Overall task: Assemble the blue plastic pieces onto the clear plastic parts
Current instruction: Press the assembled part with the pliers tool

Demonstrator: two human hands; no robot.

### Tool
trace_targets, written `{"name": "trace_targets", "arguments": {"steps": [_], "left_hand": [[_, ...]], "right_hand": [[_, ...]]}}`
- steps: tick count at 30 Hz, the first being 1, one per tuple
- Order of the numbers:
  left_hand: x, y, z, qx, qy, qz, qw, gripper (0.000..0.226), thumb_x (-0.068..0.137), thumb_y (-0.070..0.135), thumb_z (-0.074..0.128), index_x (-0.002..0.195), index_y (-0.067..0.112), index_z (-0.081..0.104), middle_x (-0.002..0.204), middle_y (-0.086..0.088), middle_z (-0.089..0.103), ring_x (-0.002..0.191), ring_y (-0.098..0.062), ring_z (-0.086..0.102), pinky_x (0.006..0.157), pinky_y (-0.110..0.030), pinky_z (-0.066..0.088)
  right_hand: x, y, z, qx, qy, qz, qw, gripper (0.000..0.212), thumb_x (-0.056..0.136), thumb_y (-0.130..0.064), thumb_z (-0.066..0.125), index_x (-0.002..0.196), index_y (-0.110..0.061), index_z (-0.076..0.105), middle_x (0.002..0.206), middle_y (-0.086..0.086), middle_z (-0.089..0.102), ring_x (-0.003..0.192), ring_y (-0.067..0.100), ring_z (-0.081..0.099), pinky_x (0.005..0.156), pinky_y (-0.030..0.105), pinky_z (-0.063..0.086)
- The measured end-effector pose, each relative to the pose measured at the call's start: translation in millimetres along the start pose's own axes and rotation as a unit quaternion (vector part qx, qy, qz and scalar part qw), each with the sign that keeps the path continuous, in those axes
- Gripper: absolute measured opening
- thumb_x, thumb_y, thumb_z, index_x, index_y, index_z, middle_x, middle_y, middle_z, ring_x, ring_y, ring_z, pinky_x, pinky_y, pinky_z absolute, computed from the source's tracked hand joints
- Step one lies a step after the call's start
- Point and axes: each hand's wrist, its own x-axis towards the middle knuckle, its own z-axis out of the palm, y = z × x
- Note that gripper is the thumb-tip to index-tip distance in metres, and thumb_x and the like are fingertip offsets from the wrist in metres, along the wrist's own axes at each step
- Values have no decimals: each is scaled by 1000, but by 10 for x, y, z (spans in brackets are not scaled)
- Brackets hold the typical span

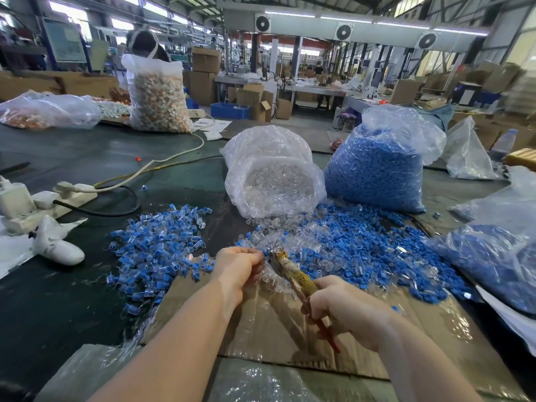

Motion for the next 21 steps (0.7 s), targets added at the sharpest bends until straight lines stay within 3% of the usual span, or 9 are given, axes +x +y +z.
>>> {"name": "trace_targets", "arguments": {"steps": [2, 9, 15, 21], "left_hand": [[-3, 13, -8, 12, -4, 4, 1000, 12, 85, -4, 59, 74, 2, 61, 58, -9, 56, 48, -14, 51, 40, -19, 43], [-3, 37, -19, 87, -2, 41, 995, 16, 84, -1, 62, 69, 5, 63, 59, -8, 59, 55, -17, 53, 52, -26, 45], [-42, 60, 19, 75, 10, 66, 995, 14, 85, 0, 61, 72, 4, 63, 64, -9, 59, 55, -15, 52, 52, -23, 45], [-51, 74, 35, 96, 12, 71, 993, 12, 85, 1, 62, 74, 5, 64, 67, -8, 61, 58, -15, 54, 54, -23, 47]], "right_hand": [[-9, -2, -1, 1, -3, 3, 1000, 48, 52, -9, 51, 100, -11, 50, 86, 12, 53, 77, 23, 53, 69, 36, 47], [-26, 13, -17, 5, -20, 0, 1000, 32, 71, 4, 48, 100, -9, 49, 95, 14, 49, 82, 24, 52, 77, 39, 48], [-58, -13, 1, 30, -7, -2, 1000, 41, 76, 7, 45, 114, -6, 47, 96, 15, 51, 80, 23, 53, 64, 33, 51], [-120, -48, 45, 4, -22, -24, 999, 24, 76, 9, 42, 91, -8, 51, 86, 10, 44, 80, 24, 48, 66, 33, 45]]}}
